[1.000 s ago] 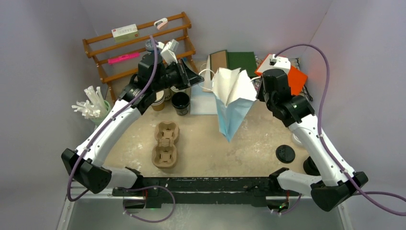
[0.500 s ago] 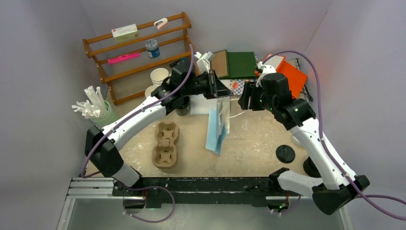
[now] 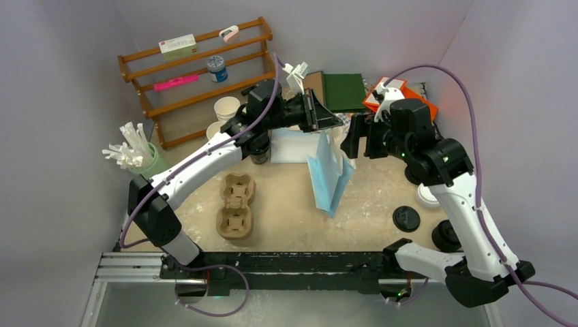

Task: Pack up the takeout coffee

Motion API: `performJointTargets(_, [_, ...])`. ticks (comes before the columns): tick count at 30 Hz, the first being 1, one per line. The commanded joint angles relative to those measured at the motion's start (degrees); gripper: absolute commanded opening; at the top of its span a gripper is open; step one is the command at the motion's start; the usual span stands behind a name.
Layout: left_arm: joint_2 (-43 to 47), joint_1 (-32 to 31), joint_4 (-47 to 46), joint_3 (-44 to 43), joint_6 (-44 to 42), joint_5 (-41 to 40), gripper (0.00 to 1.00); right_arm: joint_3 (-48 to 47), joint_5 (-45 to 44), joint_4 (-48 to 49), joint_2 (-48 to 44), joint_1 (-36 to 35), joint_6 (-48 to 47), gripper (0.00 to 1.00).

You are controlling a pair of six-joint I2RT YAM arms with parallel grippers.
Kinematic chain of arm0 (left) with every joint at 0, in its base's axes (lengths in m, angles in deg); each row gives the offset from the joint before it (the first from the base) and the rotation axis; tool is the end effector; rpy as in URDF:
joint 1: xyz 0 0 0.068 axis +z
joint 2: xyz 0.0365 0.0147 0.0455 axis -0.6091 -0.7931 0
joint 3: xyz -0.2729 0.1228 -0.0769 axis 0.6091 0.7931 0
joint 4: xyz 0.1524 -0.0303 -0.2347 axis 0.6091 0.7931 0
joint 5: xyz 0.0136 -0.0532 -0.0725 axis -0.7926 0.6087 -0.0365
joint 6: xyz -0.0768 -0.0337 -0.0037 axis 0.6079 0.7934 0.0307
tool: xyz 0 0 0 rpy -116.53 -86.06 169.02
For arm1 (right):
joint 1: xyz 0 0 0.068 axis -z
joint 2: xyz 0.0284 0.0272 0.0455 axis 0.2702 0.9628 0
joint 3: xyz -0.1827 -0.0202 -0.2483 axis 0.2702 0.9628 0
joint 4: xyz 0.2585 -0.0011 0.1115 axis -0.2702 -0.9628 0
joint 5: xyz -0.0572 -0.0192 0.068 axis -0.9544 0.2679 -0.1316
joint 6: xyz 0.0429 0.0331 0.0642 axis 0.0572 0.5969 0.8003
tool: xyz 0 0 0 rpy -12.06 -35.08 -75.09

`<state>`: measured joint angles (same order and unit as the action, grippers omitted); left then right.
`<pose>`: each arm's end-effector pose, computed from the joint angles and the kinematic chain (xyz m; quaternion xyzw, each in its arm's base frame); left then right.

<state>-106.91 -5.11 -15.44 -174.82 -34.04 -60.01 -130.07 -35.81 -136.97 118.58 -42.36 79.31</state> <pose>0.2996 -0.3232 0.4443 0.0908 0.7258 -0.6119 0.3009 0.2105 0.1063 0.4718 -0.0624 0.8545 0.2008 0.4750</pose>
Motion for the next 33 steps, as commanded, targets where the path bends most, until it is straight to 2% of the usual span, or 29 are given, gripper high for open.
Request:
performJointTargets(1, [-0.4, -0.1, -2.4, -2.4, 0.8, -0.6, 0.00, -6.1, -6.8, -5.5, 1.5, 0.0, -1.7, 0.89])
performJointTargets(4, [-1.0, -0.1, -2.6, -2.9, 1.2, -0.9, 0.00, -11.7, -5.7, -6.2, 3.0, 0.0, -4.1, 0.87])
performJointTargets(9, [-3.1, -0.1, -2.3, -5.4, 1.2, -0.2, 0.00, -14.2, 2.9, -3.8, 2.4, 0.0, -6.2, 0.67])
performJointTargets(12, [-3.9, -0.1, -2.3, -6.4, 1.2, 0.1, 0.00, -11.1, 6.7, -0.5, 1.5, 0.0, -5.0, 0.47])
performJointTargets(15, [-4.4, -0.1, -2.1, -7.0, 1.1, 0.6, 0.00, -7.6, 6.4, 1.9, 1.5, 0.0, -2.5, 0.21])
performJointTargets(16, [-4.5, -0.1, -1.9, -7.1, 1.1, 0.7, 0.00, -6.6, 6.3, 3.0, 1.6, 0.0, -1.6, 0.15])
performJointTargets(20, [-4.3, -0.1, -1.7, -7.0, 0.9, 0.6, 0.00, -2.0, 5.1, 5.6, 2.9, 0.0, 2.7, 0.03])
performJointTargets(21, [-4.3, -0.2, -1.8, -7.0, 0.9, 0.7, 0.00, -0.8, 5.3, 6.4, 3.2, 0.0, 3.6, 0.02])
performJointTargets(24, [-4.3, -0.1, -1.9, -7.0, 0.9, 0.7, 0.00, 2.4, 7.8, 9.2, 3.9, 0.0, 5.3, 0.16])
performJointTargets(28, [-4.1, -0.1, -1.8, -7.0, 0.9, 0.5, 0.00, 4.4, 10.4, 11.2, 4.2, 0.0, 5.9, 0.28])
performJointTargets(33, [-4.0, -0.1, -1.9, -7.1, 0.8, 0.3, 0.00, 5.5, 10.1, 10.6, 4.8, 0.0, 4.2, 0.37])
